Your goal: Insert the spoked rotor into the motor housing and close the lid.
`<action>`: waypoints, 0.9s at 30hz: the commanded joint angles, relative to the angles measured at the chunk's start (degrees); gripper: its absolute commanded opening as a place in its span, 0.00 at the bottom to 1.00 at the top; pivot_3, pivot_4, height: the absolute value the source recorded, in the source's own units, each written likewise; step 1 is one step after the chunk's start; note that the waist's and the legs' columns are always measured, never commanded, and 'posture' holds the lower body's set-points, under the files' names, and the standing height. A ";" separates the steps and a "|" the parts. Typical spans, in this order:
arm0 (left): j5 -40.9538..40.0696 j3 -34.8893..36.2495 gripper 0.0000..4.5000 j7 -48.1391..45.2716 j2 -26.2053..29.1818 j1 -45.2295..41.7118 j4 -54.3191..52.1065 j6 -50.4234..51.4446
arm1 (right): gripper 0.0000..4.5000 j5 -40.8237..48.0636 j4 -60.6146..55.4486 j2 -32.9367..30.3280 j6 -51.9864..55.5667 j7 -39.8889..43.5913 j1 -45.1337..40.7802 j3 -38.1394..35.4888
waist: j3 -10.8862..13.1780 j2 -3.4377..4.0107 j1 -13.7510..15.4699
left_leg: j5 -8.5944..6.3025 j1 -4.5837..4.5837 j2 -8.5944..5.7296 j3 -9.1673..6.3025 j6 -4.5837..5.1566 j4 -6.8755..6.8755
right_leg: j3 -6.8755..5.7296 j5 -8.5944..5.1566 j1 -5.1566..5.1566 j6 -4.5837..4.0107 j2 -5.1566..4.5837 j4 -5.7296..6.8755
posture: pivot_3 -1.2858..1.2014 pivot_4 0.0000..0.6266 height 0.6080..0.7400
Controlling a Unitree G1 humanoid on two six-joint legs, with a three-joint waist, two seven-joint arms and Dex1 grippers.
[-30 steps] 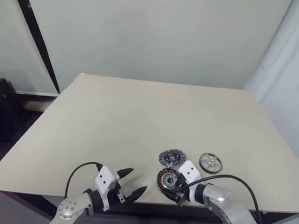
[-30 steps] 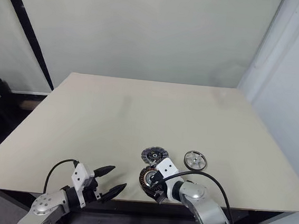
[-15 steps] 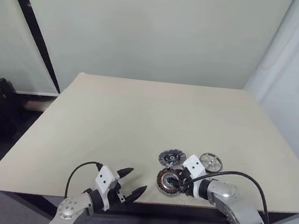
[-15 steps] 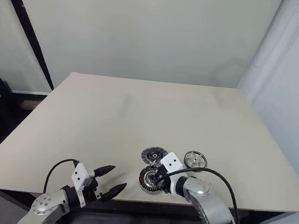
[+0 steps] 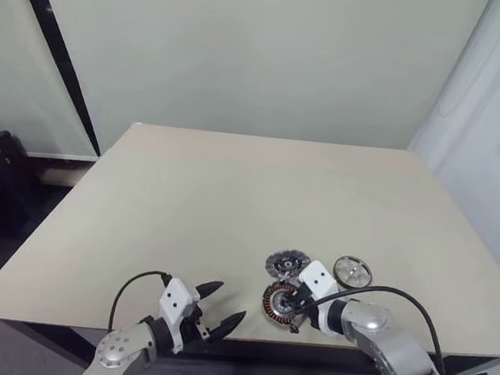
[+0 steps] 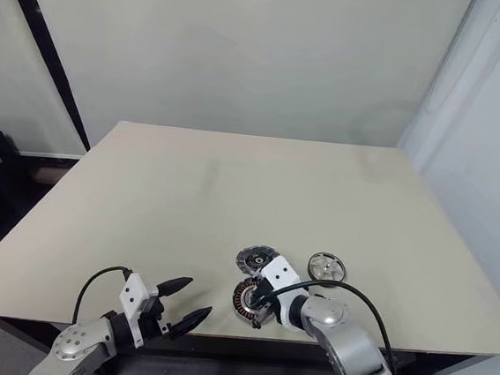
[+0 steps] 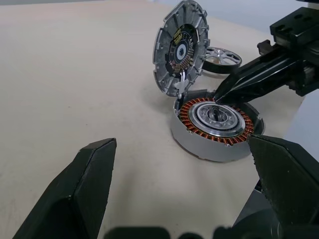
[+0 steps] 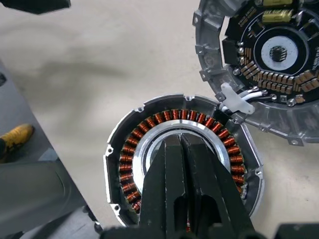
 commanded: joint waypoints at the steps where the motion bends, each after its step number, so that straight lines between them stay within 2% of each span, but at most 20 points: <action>1: -0.07 0.04 1.00 0.05 0.17 -0.33 -2.71 -0.65 | 0.01 -1.28 0.41 0.13 -1.55 -0.63 -1.59 0.56 | 0.00 0.00 -0.01 | 0.00 0.00 0.00 0.00 0.00 0.00 | 0.00 0.00 0.00 0.00 0.00 0.00 | 0.52 0.00 1.00; 15: -0.15 -0.10 1.00 -0.04 0.18 0.20 -2.90 -0.62 | 0.01 -3.44 5.05 2.53 -3.04 -2.18 -2.87 1.61 | 0.00 0.00 -0.02 | 0.00 0.00 0.00 0.01 0.00 0.00 | 0.00 0.00 0.00 0.00 0.00 0.00 | 0.52 0.00 1.00; 27: -0.14 -0.02 1.00 -0.15 0.02 0.45 -2.31 -1.18 | 0.01 -0.30 0.24 2.47 -1.86 -1.08 -2.03 -1.53 | 0.01 0.01 -0.02 | 0.00 -0.01 0.00 0.00 0.00 0.00 | 0.00 0.00 -0.01 0.01 0.00 0.00 | 0.52 0.00 1.00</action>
